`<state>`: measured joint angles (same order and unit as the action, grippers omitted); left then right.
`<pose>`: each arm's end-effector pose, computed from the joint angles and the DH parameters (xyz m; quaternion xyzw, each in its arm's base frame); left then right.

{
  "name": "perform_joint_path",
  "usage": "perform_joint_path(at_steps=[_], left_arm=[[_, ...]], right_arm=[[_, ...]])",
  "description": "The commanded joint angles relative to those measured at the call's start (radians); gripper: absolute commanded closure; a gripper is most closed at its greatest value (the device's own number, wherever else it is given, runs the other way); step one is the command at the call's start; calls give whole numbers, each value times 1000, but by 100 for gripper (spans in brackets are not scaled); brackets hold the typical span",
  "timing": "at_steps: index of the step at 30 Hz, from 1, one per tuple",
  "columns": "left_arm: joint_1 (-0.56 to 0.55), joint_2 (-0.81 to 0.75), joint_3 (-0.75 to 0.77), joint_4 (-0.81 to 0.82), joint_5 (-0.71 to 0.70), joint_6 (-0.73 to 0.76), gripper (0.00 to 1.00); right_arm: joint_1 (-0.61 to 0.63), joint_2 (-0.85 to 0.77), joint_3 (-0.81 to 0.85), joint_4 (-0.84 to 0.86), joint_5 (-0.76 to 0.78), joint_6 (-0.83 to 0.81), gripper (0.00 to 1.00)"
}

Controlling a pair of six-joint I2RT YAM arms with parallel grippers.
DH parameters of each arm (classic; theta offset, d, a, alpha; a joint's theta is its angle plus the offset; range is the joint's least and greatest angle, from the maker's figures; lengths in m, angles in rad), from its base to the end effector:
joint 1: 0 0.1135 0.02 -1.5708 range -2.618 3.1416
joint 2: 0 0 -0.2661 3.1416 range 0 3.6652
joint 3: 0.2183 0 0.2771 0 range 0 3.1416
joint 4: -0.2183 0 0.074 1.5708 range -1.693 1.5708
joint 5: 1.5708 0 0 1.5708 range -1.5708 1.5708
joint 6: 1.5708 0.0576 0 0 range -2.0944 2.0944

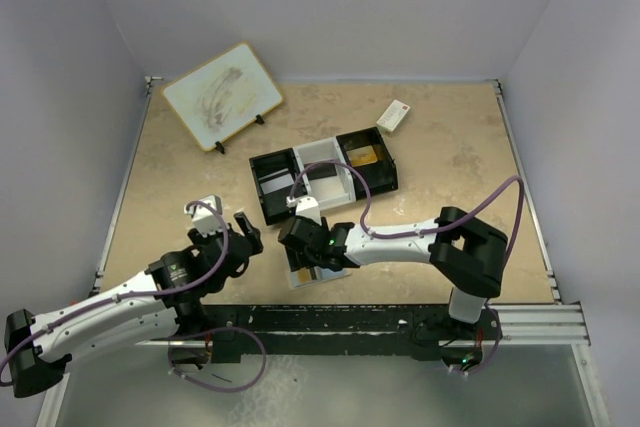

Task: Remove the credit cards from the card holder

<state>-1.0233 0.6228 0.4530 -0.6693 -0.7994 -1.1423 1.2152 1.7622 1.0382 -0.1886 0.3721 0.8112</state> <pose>0.1169 -0.1125 0.1972 -0.1901 0.8504 -0.1207 0.4755 0.1558 0.3594 0.1395 -0.1280 0.9231 0.1769 0.3166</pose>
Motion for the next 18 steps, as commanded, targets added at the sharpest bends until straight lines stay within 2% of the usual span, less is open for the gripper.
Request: perform_joint_path(at_steps=[1, 3, 11, 18], left_arm=[[-3, -15, 44, 8, -9, -15, 20], [-3, -13, 45, 8, -9, -12, 20], [-2, 23, 48, 32, 0, 13, 20], [-2, 38, 41, 46, 11, 20, 20]], right_arm=[[7, -24, 19, -17, 5, -5, 42], [8, -26, 23, -14, -2, -13, 45], [12, -48, 36, -4, -33, -20, 37], [15, 32, 52, -17, -42, -7, 36]])
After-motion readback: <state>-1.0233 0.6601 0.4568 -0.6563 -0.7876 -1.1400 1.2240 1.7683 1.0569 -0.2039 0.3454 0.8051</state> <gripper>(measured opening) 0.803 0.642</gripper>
